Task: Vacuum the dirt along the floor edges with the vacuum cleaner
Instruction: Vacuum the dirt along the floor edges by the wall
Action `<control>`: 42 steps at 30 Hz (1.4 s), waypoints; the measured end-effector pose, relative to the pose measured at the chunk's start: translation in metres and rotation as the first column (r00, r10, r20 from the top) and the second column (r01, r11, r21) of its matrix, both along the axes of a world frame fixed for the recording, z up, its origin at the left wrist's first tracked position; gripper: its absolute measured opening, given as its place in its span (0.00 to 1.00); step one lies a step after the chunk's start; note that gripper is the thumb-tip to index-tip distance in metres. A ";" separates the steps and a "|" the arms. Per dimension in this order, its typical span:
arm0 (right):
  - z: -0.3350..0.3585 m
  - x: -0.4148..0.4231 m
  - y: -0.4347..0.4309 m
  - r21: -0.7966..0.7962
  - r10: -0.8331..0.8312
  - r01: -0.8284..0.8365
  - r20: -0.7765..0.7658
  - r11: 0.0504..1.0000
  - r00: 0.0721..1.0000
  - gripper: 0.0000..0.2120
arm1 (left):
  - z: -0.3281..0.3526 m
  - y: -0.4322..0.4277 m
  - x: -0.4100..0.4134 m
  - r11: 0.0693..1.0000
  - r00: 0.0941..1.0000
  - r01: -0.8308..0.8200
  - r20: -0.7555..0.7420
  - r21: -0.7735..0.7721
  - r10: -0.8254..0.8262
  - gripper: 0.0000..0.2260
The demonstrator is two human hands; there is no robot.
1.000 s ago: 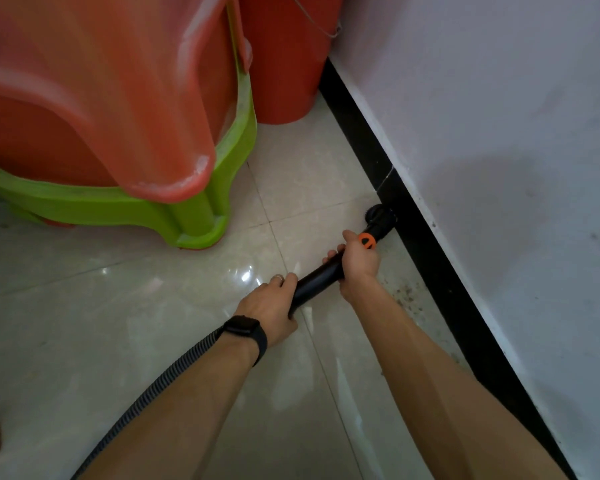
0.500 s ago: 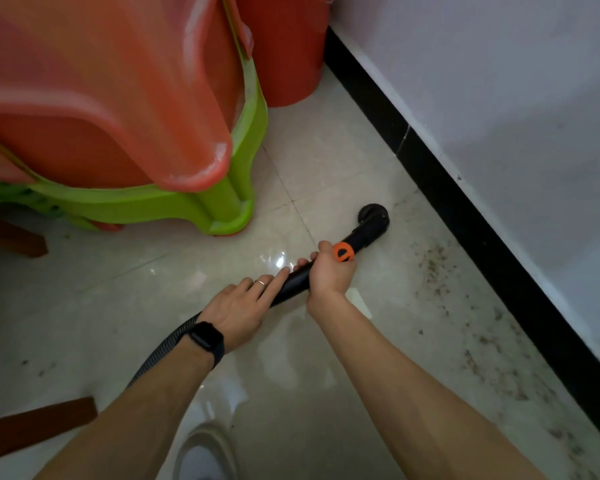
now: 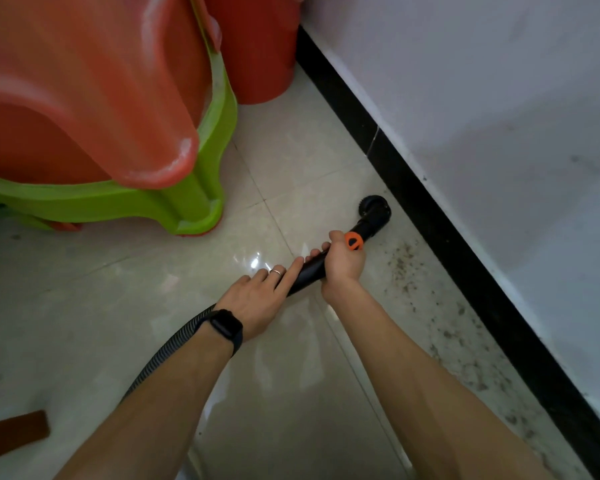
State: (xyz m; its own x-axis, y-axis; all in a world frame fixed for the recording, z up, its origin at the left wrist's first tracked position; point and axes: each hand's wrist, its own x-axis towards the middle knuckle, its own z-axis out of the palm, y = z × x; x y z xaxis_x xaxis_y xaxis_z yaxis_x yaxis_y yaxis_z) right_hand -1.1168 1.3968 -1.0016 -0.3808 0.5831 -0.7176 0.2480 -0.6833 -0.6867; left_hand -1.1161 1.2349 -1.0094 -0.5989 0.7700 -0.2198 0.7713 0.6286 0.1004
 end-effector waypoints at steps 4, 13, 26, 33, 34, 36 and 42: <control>-0.001 -0.004 0.007 0.013 0.012 -0.012 0.014 1.000 1.000 0.05 | -0.002 0.007 0.003 1.000 1.000 0.005 -0.008 0.031 -0.005 0.42; -0.006 -0.012 0.031 0.056 0.009 -0.011 0.024 0.998 1.000 0.05 | -0.008 0.034 -0.004 0.998 1.000 -0.018 -0.010 0.068 0.019 0.42; 0.003 -0.049 0.038 0.106 0.105 -0.103 -0.019 0.989 0.994 0.21 | -0.005 0.045 -0.027 0.922 0.889 -0.348 0.373 0.171 0.267 0.48; 0.007 -0.063 0.043 0.069 0.080 -0.078 -0.025 0.995 0.997 0.17 | -0.002 0.051 -0.031 0.897 0.846 -0.405 0.446 0.177 0.294 0.43; 0.007 -0.061 0.043 0.064 0.062 -0.061 -0.011 0.996 0.998 0.17 | 0.000 0.049 -0.030 0.907 0.858 -0.382 0.432 0.175 0.278 0.43; 0.004 -0.054 0.039 0.053 0.019 -0.019 -0.001 0.998 1.000 0.17 | 0.004 0.042 -0.027 0.931 0.881 -0.331 0.405 0.156 0.245 0.43; -0.001 -0.026 0.005 -0.057 -0.128 0.125 -0.042 0.991 0.991 0.18 | 0.017 0.001 -0.024 0.990 0.953 -0.141 0.277 0.031 0.127 0.43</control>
State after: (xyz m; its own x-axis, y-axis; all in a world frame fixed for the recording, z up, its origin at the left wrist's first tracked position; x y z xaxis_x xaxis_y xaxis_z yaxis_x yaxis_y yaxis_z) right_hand -1.1433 1.4017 -1.0028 -0.3395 0.5894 -0.7330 0.1267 -0.7435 -0.6566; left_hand -1.1397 1.2361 -0.9920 -0.6195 0.7013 -0.3528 0.6191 0.7127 0.3297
